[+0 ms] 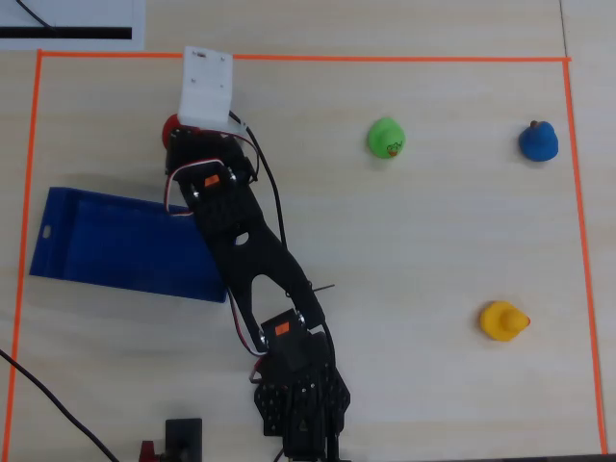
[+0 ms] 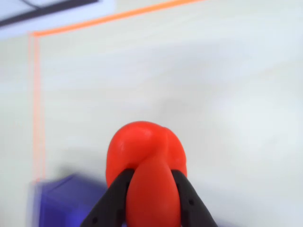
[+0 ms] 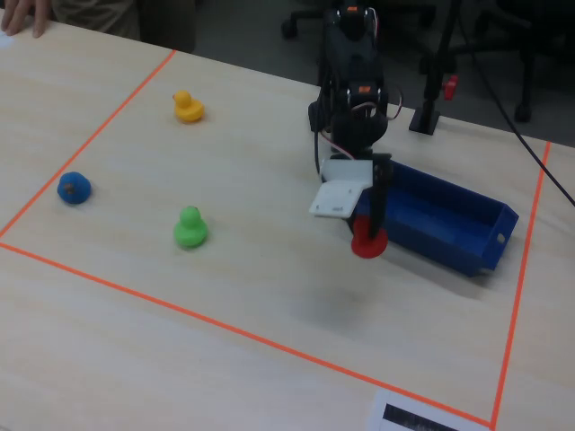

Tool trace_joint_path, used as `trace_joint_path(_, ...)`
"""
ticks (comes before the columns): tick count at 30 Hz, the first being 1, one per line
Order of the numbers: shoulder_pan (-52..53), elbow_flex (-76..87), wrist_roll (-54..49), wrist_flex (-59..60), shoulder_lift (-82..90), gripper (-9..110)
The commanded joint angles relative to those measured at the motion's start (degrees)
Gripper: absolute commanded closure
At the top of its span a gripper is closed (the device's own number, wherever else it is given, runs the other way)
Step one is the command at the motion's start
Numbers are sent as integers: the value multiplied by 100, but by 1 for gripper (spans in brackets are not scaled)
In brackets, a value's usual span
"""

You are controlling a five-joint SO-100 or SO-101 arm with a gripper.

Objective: Grasp red duck and put it into box.

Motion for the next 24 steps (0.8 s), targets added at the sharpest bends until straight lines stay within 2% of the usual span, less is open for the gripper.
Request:
trace_joint_path(1,-492,-659,738,888,387,101)
trace_joint_path(5,-1178,-633,1441,1494,501,101)
trace_joint_path(13,-2241,-448,2197,1670,448,101)
trace_joint_path(21,-2725,114,2215,1477,343,101)
trace_joint_path(24,-2707,422,2057,1266,369,94)
